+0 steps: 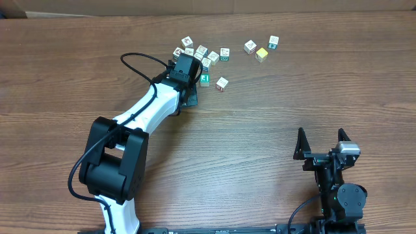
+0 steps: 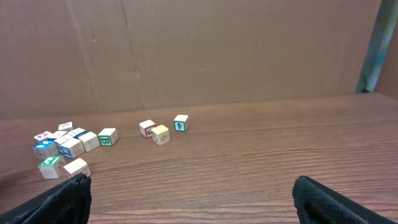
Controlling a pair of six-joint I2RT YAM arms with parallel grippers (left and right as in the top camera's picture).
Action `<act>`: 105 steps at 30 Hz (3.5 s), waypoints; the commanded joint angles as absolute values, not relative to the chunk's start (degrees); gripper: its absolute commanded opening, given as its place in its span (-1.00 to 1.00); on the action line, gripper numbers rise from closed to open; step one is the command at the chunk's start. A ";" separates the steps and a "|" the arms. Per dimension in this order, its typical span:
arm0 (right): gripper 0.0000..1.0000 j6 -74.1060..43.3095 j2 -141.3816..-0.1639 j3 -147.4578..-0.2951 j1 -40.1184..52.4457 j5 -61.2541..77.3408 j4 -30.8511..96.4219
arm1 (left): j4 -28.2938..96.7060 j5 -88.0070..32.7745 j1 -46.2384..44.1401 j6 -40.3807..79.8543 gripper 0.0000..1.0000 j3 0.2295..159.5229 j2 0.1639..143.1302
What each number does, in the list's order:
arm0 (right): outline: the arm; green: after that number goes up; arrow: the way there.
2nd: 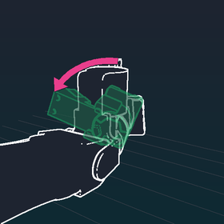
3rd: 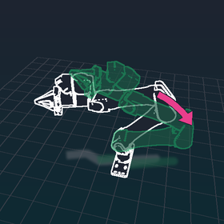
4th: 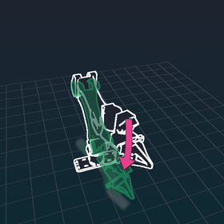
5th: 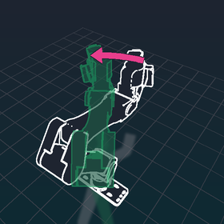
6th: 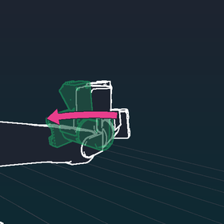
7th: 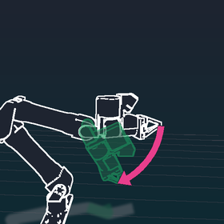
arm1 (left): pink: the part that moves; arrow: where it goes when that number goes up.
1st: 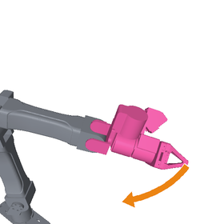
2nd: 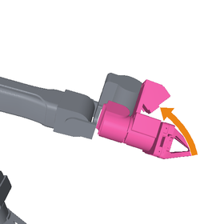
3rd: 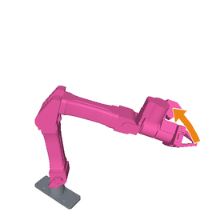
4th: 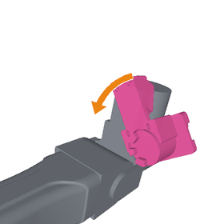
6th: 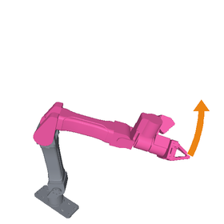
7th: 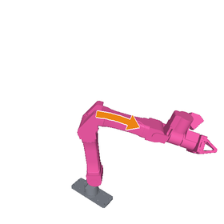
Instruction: Form a horizontal line
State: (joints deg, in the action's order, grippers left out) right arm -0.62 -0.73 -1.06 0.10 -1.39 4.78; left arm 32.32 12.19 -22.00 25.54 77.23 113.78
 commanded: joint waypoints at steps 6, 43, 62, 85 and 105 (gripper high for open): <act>1.00 -0.36 -0.16 -0.45 0.36 -1.17 4.69 | 33.58 15.29 -21.76 25.98 -0.55 77.78 111.42; 1.00 -0.36 -0.16 -0.45 0.36 -1.17 4.69 | 29.80 8.75 -23.49 28.38 -0.53 77.76 111.53; 1.00 -0.36 -0.16 -0.45 0.36 -1.17 4.69 | 29.30 11.94 -27.03 30.44 -0.51 77.76 111.53; 1.00 -0.36 -0.16 -0.45 0.36 -1.17 4.69 | 35.29 21.15 -24.67 32.38 -0.51 77.76 111.53; 1.00 -0.36 -0.16 -0.45 0.36 -1.17 4.69 | 34.72 20.99 -24.64 32.62 -0.48 77.71 113.62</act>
